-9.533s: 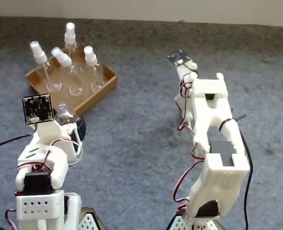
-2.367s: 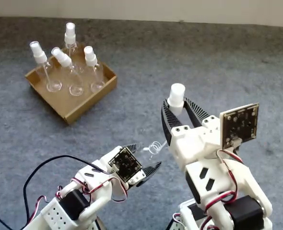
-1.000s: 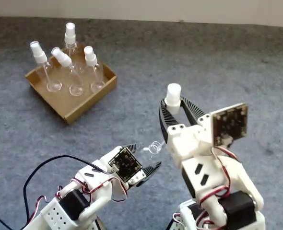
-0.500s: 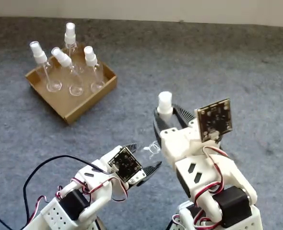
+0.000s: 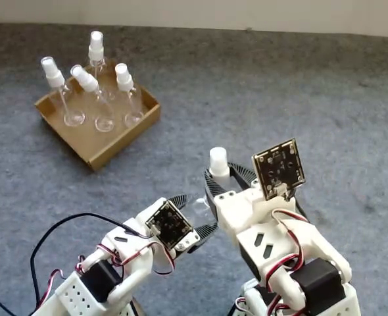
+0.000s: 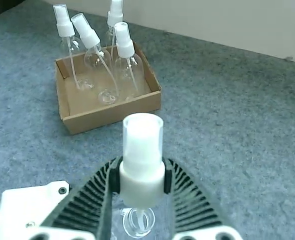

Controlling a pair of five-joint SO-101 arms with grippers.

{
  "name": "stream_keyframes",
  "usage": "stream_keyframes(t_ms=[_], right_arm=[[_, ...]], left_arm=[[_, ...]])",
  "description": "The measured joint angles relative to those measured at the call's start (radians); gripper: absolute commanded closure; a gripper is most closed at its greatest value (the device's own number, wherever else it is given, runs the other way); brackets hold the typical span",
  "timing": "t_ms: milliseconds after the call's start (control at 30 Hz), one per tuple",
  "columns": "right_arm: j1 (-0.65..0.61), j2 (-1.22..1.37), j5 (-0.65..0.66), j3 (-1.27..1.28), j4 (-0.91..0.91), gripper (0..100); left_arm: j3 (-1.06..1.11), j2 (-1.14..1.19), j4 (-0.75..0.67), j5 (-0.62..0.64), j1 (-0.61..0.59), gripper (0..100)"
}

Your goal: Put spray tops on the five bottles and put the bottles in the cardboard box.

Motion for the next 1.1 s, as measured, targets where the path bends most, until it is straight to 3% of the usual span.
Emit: stream_keyframes(t_ms=[500, 733, 1100], right_arm=[[-0.003, -0.002, 0.0, -0.006, 0.114, 98.8], [-0.009, -0.003, 0.0, -0.011, 0.152, 83.1], [-0.008, 0.0, 0.094, -0.028, 0.198, 82.5]], left_arm=[[-0.002, 0.003, -0.249, 0.002, 0.0, 98], [-0.002, 0.005, -0.252, 0.003, -0.034, 98], [0.0, 0.002, -0.279, 0.002, -0.095, 98]])
